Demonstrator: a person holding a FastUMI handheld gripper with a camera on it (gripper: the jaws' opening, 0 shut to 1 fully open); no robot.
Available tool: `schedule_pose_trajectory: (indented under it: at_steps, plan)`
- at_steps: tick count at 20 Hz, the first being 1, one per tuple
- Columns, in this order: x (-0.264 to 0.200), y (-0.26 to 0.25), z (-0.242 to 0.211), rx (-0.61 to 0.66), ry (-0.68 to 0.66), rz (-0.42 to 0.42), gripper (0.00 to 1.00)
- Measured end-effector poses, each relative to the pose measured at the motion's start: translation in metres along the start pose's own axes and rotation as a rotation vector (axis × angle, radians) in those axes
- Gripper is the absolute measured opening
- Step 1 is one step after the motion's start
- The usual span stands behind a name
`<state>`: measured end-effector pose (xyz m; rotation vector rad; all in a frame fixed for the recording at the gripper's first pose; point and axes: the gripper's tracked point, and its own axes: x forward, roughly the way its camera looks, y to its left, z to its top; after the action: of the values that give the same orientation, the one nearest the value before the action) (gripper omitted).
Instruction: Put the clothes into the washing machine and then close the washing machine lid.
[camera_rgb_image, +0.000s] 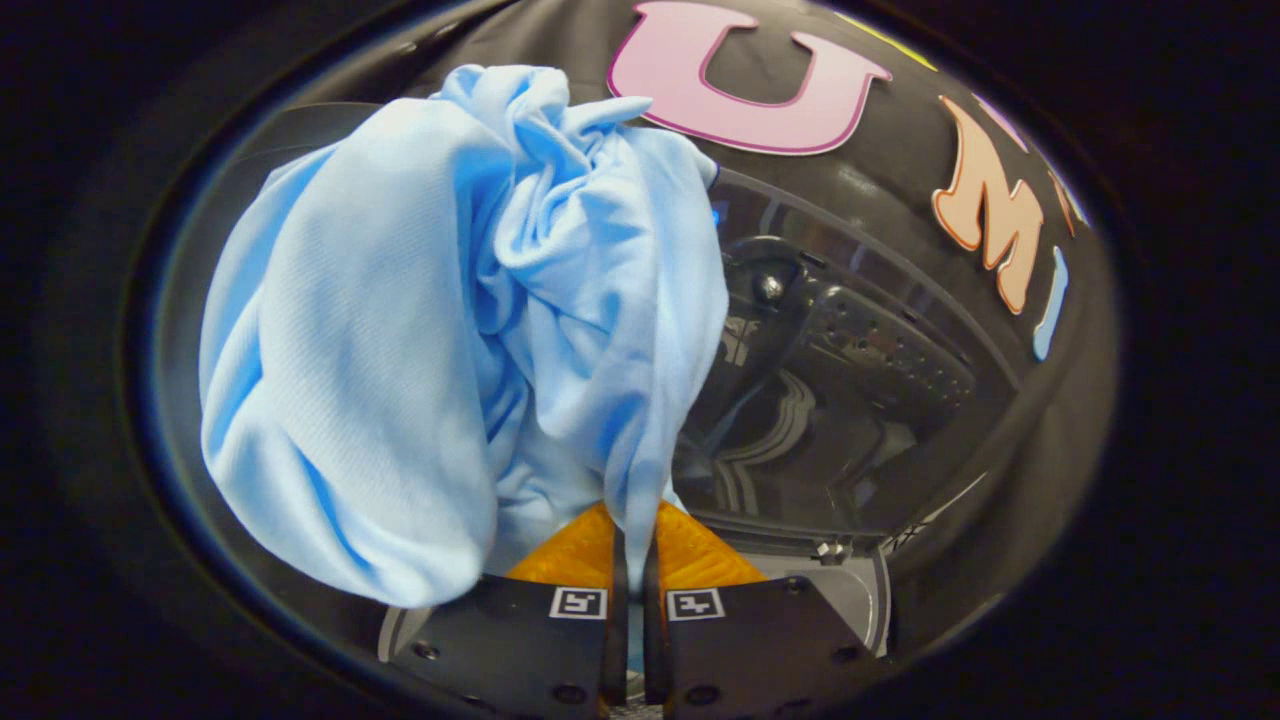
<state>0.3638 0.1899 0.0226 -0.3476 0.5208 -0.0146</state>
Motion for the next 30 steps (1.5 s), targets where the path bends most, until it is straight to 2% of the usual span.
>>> schedule_pose_trajectory:
  at_steps: [7,12,18,22,27,28,30]
  plan:
    - [-0.016,-0.033,-0.039,0.064,0.039,-0.021,0.07]
    - [-0.029,-0.05,-0.054,0.021,0.071,-0.074,0.07]
    - [-0.044,-0.053,-0.074,-0.028,0.114,-0.097,0.07]
    - [-0.051,-0.065,-0.083,-0.019,0.127,-0.119,0.07]
    - [-0.065,-0.084,-0.097,-0.005,0.149,-0.157,0.02]
    - [-0.069,-0.095,-0.109,-0.02,0.174,-0.196,0.02]
    - [-0.075,-0.112,-0.13,0.003,0.198,-0.211,0.01]
